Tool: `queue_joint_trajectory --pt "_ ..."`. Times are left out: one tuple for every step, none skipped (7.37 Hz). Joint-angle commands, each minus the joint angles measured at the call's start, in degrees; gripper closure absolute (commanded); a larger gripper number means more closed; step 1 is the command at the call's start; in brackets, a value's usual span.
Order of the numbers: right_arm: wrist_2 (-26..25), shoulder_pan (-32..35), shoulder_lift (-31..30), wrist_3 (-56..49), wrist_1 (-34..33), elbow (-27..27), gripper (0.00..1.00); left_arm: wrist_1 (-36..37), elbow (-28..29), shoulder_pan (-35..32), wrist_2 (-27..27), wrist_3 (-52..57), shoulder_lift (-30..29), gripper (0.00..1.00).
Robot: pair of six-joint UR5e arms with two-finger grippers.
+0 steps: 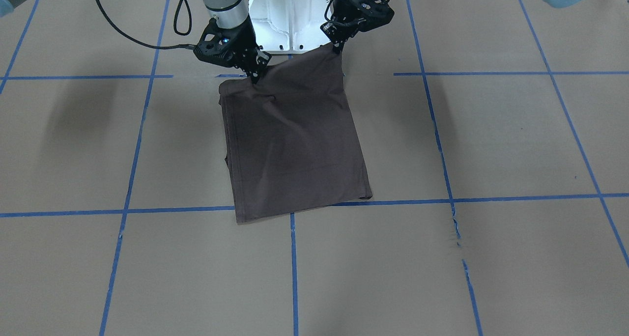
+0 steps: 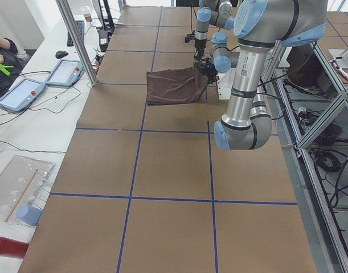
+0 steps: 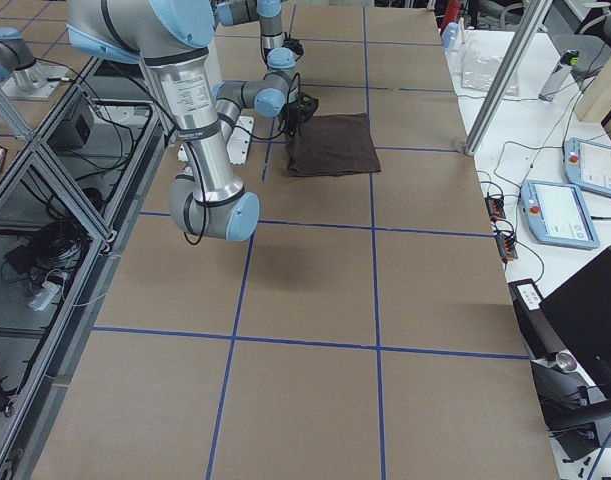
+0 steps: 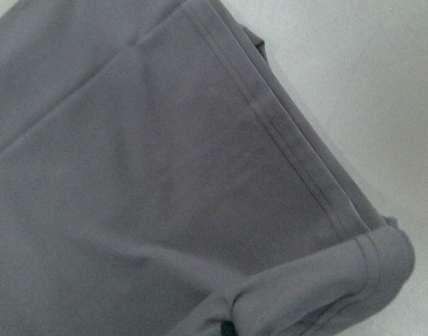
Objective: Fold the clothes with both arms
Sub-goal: 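Lift the near edge with both grippers and fold it toward the far edge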
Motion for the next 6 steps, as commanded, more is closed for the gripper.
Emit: queue_joint_trajectory --pt "0.7 6.3 6.6 -2.5 0.0 -8.2 1.0 -0.3 4.0 -8.0 -2.5 5.0 -2.6 1.0" --pt "1.4 9.2 10.7 -3.9 1.5 -15.3 1.0 -1.8 8.4 -12.3 -2.6 9.2 -4.3 1.0" --pt "2.2 11.3 15.0 -4.0 10.0 -26.4 1.0 -7.8 15.4 -15.4 -2.6 10.5 -5.6 1.0" --pt "2.4 13.4 18.3 -4.1 16.0 -35.6 1.0 -16.4 24.8 -17.8 -2.4 10.5 -7.0 0.7" --pt "3.0 14.8 19.3 -9.1 19.4 -39.9 0.01 -23.8 34.3 -20.8 -2.0 14.9 -8.9 0.01" --pt "5.9 18.9 20.0 -16.1 20.1 -42.4 0.0 -25.8 39.6 -24.8 -2.3 20.0 -10.9 0.0"
